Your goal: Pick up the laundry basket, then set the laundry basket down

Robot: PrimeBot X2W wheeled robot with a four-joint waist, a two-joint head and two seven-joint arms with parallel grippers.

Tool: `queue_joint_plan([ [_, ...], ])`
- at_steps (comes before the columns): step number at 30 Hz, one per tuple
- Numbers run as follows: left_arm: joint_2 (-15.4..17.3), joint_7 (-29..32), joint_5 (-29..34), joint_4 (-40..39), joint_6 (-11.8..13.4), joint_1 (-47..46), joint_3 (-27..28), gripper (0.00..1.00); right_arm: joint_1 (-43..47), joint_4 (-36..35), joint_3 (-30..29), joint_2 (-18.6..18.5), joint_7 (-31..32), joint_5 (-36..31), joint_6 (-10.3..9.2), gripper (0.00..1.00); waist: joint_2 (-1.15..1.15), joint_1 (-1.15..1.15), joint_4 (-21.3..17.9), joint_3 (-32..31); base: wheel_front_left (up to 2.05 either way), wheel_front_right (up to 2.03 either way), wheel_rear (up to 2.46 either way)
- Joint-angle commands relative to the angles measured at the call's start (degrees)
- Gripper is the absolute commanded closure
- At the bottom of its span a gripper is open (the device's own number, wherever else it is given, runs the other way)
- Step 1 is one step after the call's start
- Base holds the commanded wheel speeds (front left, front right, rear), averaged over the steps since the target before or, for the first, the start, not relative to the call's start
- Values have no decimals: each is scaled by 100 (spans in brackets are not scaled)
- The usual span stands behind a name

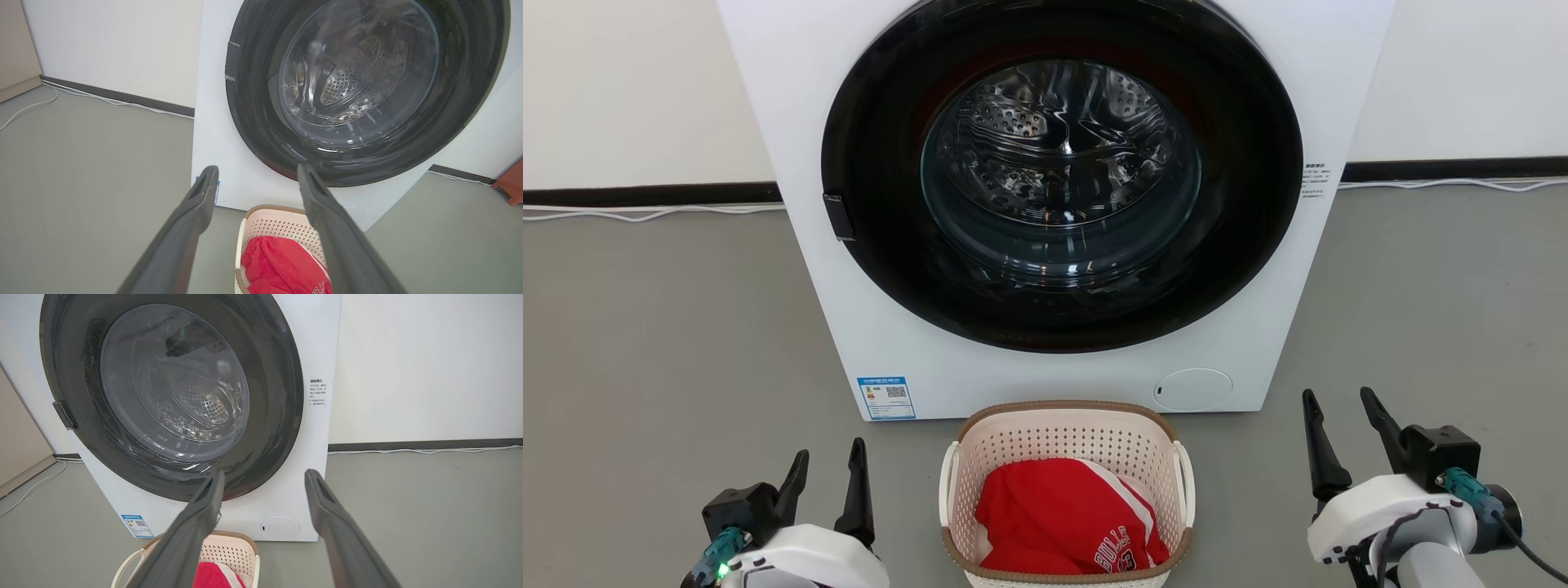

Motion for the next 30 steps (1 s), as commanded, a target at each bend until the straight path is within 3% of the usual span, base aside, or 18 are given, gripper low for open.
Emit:
queue_joint_plan([
  [1,71,-36,-55,-160,51,-91,138,0,-18,-143,157,8,-79,-56,21,0,0,0,2,1,0,0,0],
  [30,71,-36,-54,-139,66,-114,176,0,-31,-45,220,8,-79,-54,21,0,0,0,44,-2,0,0,0],
])
